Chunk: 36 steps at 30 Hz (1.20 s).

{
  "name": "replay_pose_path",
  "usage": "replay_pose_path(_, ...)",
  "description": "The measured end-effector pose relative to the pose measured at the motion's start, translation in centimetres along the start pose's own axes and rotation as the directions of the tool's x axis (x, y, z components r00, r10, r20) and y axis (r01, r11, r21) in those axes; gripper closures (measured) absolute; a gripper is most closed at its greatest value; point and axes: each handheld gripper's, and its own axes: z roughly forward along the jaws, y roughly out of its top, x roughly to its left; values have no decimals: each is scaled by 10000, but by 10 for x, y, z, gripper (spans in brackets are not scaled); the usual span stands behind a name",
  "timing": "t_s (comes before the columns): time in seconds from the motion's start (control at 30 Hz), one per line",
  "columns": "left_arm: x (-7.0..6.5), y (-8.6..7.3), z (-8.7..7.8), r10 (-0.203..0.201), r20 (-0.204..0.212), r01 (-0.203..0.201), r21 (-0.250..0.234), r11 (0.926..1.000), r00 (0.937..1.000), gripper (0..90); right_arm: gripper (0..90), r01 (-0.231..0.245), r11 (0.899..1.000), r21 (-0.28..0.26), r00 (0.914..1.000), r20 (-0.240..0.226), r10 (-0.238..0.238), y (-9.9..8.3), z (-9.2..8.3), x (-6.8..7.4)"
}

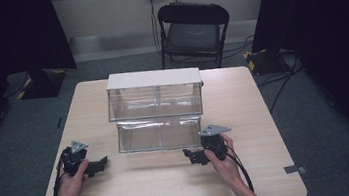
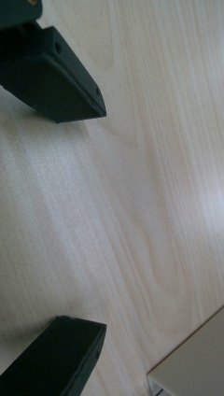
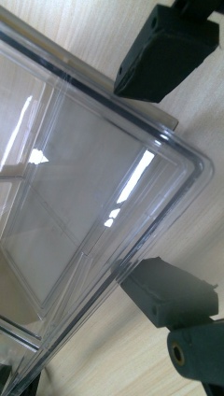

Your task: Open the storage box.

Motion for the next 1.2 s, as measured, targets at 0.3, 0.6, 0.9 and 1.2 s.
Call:
replay_pose_path(0.3, 0, 0, 0, -1, -4, 1, -4, 10000, 10000, 0, 139, -41, 10000, -88, 10000, 56, 42, -1, 0, 1)
replay_pose_path(0.6, 0, 0, 0, -3, 2, 3, -1, 10000, 10000, 0, 120, -24, 9996, -267, 10000, 7, 24, 1, -5, 4)
replay_pose_path(0.9, 0, 0, 0, 3, 2, -3, 1, 10000, 10000, 0, 118, 53, 9995, -297, 10000, -41, -54, 1, -7, 4)
replay_pose_path(1.2, 0, 0, 0, 3, 1, -3, -2, 10000, 10000, 0, 125, 81, 9995, -311, 10000, 34, -80, 1, -8, 5)
